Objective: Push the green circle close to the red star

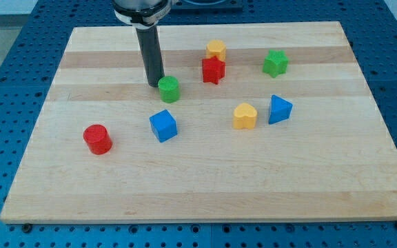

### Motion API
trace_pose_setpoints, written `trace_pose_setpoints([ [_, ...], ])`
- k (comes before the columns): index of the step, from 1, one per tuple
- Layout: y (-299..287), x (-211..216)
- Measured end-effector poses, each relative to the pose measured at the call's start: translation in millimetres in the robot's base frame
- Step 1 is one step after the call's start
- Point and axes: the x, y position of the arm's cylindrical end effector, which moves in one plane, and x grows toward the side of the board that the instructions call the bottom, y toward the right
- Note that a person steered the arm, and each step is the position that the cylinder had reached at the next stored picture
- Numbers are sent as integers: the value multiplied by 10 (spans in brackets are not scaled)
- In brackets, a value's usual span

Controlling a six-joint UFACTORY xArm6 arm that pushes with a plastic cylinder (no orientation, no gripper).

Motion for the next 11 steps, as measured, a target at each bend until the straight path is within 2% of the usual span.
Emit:
trace_pose_setpoints([
  [1,-314,174],
  [2,-364,204],
  [3,-323,226],
  [4,137,367],
  [6,214,372],
  [7,463,386],
  [9,535,387],
  [11,303,269],
])
